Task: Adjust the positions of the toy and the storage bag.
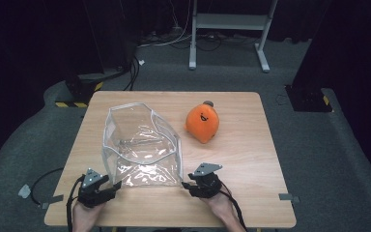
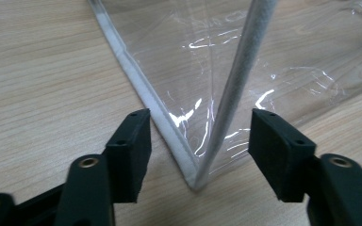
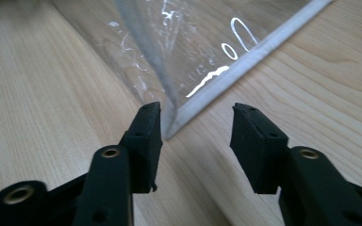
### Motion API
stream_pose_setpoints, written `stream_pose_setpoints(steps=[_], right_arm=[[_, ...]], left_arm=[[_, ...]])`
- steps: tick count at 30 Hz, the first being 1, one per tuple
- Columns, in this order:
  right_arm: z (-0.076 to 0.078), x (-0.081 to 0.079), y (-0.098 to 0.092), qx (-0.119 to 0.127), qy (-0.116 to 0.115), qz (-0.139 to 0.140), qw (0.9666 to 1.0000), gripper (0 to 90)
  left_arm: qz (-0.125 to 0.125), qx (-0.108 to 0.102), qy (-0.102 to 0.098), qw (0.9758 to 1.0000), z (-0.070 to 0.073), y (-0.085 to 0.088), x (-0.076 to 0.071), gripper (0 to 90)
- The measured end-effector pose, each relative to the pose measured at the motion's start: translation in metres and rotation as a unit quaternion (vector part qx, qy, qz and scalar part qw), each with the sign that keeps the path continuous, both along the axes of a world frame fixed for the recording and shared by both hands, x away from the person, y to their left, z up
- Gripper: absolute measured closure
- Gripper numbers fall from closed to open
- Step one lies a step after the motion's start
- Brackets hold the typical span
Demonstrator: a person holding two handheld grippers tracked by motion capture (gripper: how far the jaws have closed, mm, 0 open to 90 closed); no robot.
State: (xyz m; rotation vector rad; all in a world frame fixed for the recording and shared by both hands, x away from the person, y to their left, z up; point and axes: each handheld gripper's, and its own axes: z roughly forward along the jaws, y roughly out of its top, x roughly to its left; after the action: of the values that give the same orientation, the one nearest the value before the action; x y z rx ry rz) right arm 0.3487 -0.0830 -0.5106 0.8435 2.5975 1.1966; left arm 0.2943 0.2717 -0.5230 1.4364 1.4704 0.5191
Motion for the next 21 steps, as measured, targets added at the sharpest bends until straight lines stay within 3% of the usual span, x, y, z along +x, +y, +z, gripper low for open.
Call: stream_pose_setpoints(steps=[2,5,11,21], right_arm=[[0.0,0.001,0.002,0.002,0.002,0.007,1.0,62.8],[0.0,0.001,0.004,0.004,-0.001,0.015,0.9999,68.3],[0.006,0.0,0.012,0.001,-0.014,0.029,0.9995,76.6],[0.009,-0.004,0.017,-0.019,-0.04,0.03,0.9986,86.7]], left_arm=[[-0.014,0.009,0.011,0.9998,0.0,0.0,0.001,46.3],[-0.015,-0.008,0.009,0.9998,0.0,-0.003,0.003,51.2],[-0.036,-0.004,0.017,0.9992,0.002,-0.005,0.003,60.8],[-0.041,-0.004,0.013,0.9991,0.005,-0.006,0.004,66.8]])
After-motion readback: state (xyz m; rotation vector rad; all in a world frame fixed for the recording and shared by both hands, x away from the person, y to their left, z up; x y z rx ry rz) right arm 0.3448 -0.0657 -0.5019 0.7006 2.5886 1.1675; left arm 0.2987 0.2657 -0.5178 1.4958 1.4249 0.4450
